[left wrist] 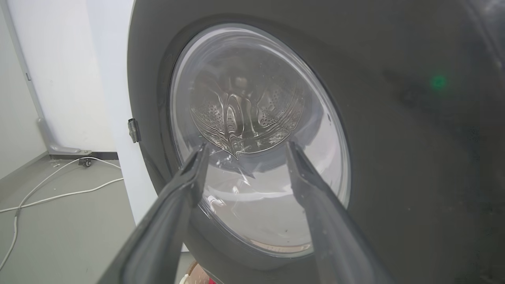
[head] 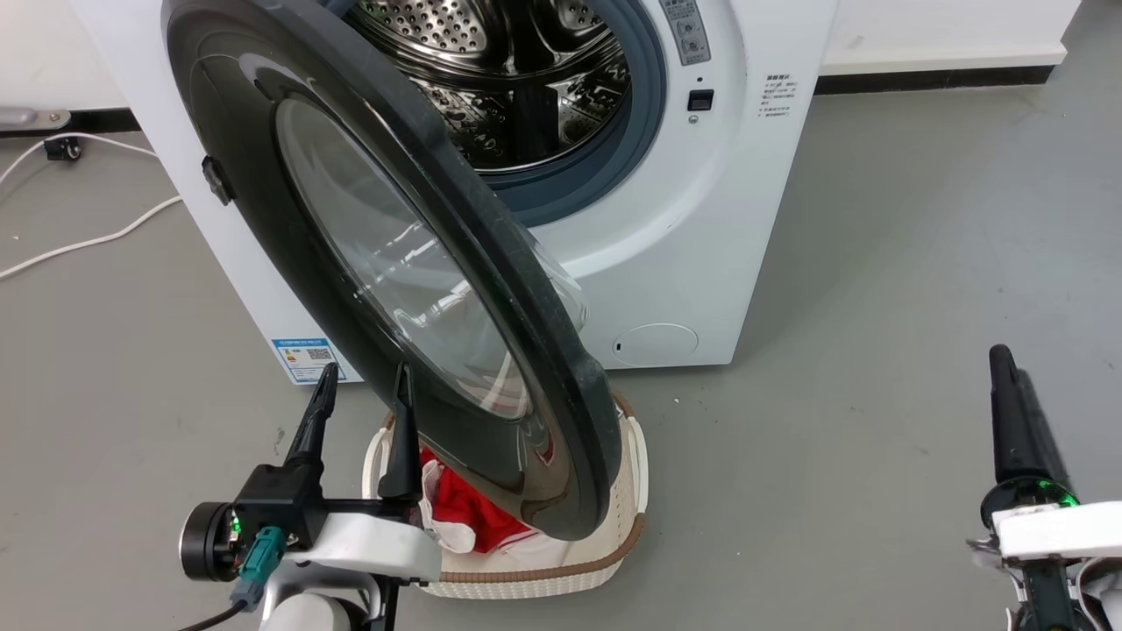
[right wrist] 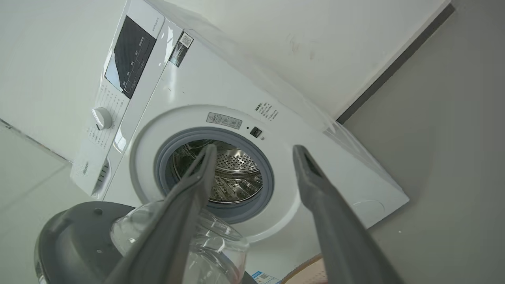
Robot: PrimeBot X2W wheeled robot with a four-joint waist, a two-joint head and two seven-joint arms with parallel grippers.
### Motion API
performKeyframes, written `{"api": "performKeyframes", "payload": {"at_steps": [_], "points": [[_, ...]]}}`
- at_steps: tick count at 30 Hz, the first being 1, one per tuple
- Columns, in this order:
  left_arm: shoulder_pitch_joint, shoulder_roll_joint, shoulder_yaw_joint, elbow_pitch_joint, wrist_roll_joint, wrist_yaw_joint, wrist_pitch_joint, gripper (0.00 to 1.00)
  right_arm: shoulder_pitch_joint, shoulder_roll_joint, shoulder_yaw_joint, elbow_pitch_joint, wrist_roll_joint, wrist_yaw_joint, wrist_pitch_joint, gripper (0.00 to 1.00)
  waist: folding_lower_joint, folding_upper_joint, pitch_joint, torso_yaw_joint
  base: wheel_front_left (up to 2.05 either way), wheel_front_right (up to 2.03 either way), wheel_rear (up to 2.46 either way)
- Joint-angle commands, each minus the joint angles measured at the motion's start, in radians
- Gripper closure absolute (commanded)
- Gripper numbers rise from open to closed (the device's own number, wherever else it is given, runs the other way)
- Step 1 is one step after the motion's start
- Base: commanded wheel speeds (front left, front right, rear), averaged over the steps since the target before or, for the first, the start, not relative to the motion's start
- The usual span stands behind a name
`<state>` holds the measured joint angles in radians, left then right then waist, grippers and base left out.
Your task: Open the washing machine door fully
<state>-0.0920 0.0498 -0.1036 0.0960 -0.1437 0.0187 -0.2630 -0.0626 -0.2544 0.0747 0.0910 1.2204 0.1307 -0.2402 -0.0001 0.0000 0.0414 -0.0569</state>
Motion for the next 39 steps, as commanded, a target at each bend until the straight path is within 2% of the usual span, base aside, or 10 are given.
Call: {"api": "performKeyframes", "payload": {"at_steps": [1,6,10,13,21,37,38,39], "points": [[0.007,0.001,0.002,-0.002,-0.002,0.007,-0.003,0.00,0.006,0.005,-0.021,0.004,-0.128,0.000,-0.014,0.00,0.0001,0.0000,0.000,-0.002,0.00,0.00,0.00],[0.006,0.001,0.008,-0.007,-0.003,0.008,-0.003,0.00,-0.002,0.062,-0.102,-0.048,-0.547,0.000,-0.023,0.00,0.0001,0.0000,0.008,-0.004,0.00,0.00,0.00],[0.002,0.001,0.010,-0.009,-0.003,0.009,-0.003,0.00,0.033,0.119,-0.122,-0.113,-0.876,0.000,-0.014,0.00,0.0001,0.0000,0.013,0.000,0.00,0.00,0.00],[-0.002,0.001,0.008,-0.009,-0.002,0.010,-0.003,0.00,0.059,0.153,-0.113,-0.149,-1.030,0.000,0.010,0.00,0.0001,0.0000,0.017,0.006,0.00,0.00,0.00],[0.001,0.001,0.010,-0.014,0.008,0.013,-0.003,0.00,0.107,0.193,-0.070,-0.145,-1.151,0.000,0.020,0.00,0.0001,0.0000,0.018,0.014,0.00,0.00,0.00],[0.005,0.001,0.006,-0.016,0.014,0.008,-0.003,0.01,0.083,0.205,-0.065,-0.122,-1.164,0.000,0.004,0.00,0.0001,0.0000,0.018,0.026,0.00,0.00,0.00],[0.004,0.001,0.005,-0.017,0.014,0.006,-0.003,0.51,0.083,0.205,-0.065,-0.121,-1.165,0.000,0.003,0.00,0.0001,0.0000,0.018,0.026,0.00,0.00,0.00],[0.004,0.001,0.004,-0.017,0.014,0.004,-0.003,0.88,0.083,0.205,-0.066,-0.120,-1.163,0.000,0.002,0.00,0.0001,0.0000,0.018,0.026,0.00,0.00,0.00]]}}
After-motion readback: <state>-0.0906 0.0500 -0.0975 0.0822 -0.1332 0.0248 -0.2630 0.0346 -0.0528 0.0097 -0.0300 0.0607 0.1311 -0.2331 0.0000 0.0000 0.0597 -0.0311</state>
